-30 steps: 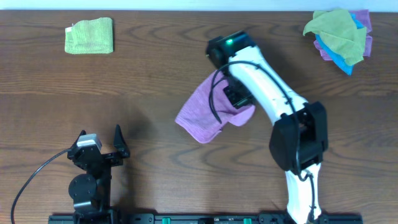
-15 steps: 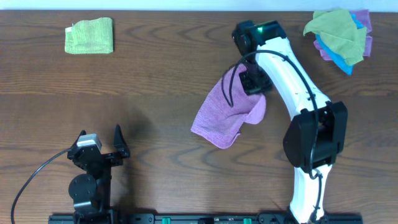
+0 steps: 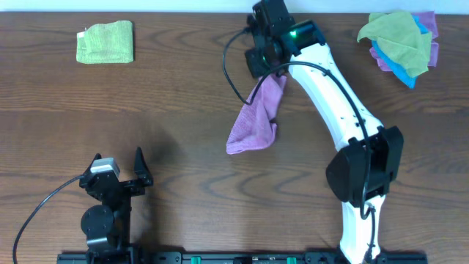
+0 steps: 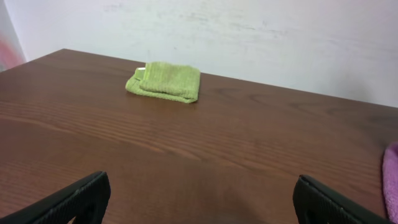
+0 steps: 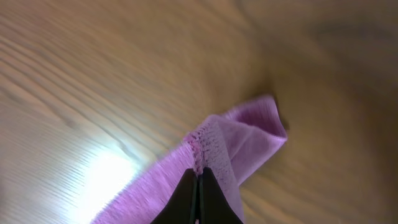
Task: Fold the cloth
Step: 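Drag the pink cloth leftward across the table with the right gripper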
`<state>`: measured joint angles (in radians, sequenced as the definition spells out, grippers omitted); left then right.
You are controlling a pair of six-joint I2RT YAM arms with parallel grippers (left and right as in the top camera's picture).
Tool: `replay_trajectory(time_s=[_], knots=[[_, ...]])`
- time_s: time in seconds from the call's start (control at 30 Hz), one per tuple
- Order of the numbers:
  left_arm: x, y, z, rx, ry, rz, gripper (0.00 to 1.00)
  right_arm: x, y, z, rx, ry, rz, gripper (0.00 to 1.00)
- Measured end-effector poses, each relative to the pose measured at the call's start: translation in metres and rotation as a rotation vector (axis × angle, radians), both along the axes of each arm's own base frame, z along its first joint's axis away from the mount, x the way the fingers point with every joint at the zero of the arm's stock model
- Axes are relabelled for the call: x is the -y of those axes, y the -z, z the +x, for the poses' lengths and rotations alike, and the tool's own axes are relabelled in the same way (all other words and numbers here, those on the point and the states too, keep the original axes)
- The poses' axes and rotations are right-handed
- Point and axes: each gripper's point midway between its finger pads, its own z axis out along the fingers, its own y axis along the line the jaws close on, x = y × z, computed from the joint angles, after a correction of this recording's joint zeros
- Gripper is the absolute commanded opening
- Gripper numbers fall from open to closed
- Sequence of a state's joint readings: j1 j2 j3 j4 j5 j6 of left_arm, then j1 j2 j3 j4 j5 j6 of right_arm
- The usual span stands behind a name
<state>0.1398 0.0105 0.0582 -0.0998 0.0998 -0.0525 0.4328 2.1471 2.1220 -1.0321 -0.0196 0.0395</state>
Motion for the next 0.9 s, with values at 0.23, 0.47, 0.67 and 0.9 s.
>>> replay_trajectory(time_s=[0.23, 0.47, 0.67, 0.9], knots=[[0.000, 0.000, 0.000, 0.000, 0.000, 0.000, 0.95, -0.068, -0.053, -0.015, 0.052, -0.176, 0.222, 0.01], [0.000, 0.000, 0.000, 0.000, 0.000, 0.000, 0.95, -0.122, -0.088, -0.065, -0.018, -0.405, 0.403, 0.01], [0.000, 0.000, 0.000, 0.000, 0.000, 0.000, 0.95, -0.123, -0.110, -0.073, 0.022, -0.446, 0.400, 0.01], [0.000, 0.000, 0.000, 0.000, 0.000, 0.000, 0.95, -0.130, -0.123, -0.069, 0.063, -0.461, 0.438, 0.01]])
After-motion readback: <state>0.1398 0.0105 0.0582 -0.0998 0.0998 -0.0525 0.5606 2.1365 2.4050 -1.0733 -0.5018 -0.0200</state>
